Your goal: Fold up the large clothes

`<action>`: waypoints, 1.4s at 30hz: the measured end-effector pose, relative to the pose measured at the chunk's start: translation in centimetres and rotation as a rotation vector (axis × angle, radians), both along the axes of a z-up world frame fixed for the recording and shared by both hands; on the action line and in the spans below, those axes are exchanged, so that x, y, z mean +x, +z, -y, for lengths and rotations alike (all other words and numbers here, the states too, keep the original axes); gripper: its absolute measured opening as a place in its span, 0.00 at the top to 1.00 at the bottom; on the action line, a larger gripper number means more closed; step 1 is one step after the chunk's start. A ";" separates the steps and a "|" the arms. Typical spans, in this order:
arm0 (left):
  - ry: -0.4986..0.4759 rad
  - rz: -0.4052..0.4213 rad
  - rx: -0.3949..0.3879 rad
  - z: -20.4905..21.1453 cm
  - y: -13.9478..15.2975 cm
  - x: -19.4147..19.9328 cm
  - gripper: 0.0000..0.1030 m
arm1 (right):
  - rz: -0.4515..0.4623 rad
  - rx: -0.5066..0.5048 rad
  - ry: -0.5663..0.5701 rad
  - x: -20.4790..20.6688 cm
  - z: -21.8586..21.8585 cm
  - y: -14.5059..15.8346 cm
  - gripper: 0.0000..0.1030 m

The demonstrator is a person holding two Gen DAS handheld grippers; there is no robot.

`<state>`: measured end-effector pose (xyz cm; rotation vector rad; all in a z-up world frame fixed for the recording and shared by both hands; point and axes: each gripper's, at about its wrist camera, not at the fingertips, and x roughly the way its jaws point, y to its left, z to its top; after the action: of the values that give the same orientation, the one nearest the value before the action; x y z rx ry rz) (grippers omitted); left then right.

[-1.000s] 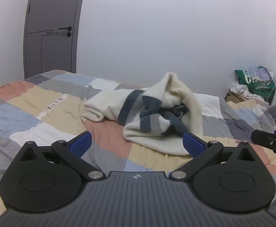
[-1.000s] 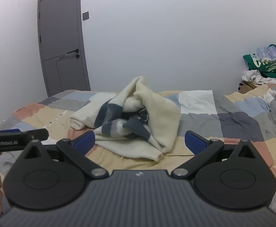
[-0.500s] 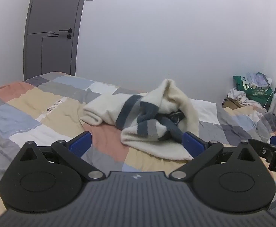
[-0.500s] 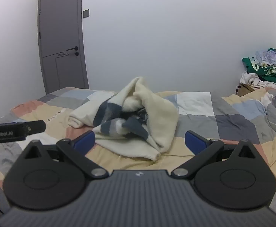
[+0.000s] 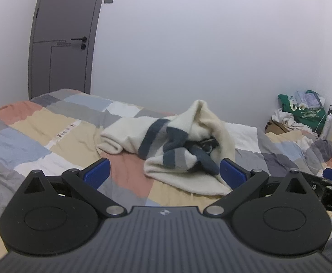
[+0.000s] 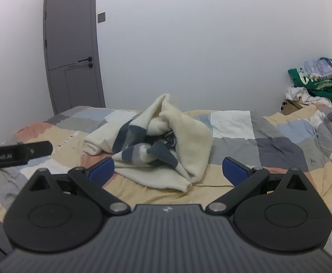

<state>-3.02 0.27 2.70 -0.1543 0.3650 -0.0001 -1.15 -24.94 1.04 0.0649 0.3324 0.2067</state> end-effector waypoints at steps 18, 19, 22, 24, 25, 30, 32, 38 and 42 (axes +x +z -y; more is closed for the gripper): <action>0.041 0.000 0.077 -0.6 -1.8 1.4 0.00 | 0.003 -0.003 0.009 0.4 1.0 -1.1 0.00; 0.038 -0.008 0.074 -0.6 -1.9 1.7 0.00 | 0.006 -0.004 0.011 0.4 1.1 -1.2 0.00; 0.025 -0.014 0.067 -0.5 -2.1 2.0 0.00 | 0.002 -0.009 0.011 0.7 1.1 -1.6 0.00; 0.021 -0.005 0.075 -0.2 -2.1 2.0 0.00 | 0.000 -0.010 0.012 0.8 1.1 -1.7 0.00; 0.018 -0.003 0.078 -0.1 -2.1 2.0 0.00 | 0.000 -0.011 0.012 0.9 1.0 -1.7 0.00; 0.011 -0.006 0.088 0.4 -2.2 2.2 0.00 | -0.003 -0.009 0.013 1.1 1.1 -1.7 0.00; 0.012 -0.005 0.100 0.6 -2.3 2.2 0.00 | -0.004 -0.008 0.012 1.1 1.1 -1.7 0.00; 0.011 -0.006 0.105 0.9 -2.3 2.3 0.00 | -0.004 -0.007 0.013 1.2 1.0 -1.7 0.00; 0.008 -0.007 0.104 1.0 -2.4 2.2 0.00 | -0.003 -0.005 0.014 1.2 1.0 -1.7 0.00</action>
<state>-0.77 -0.71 0.30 -0.0525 0.3705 0.0276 0.05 -25.94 -0.67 0.0578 0.3362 0.2195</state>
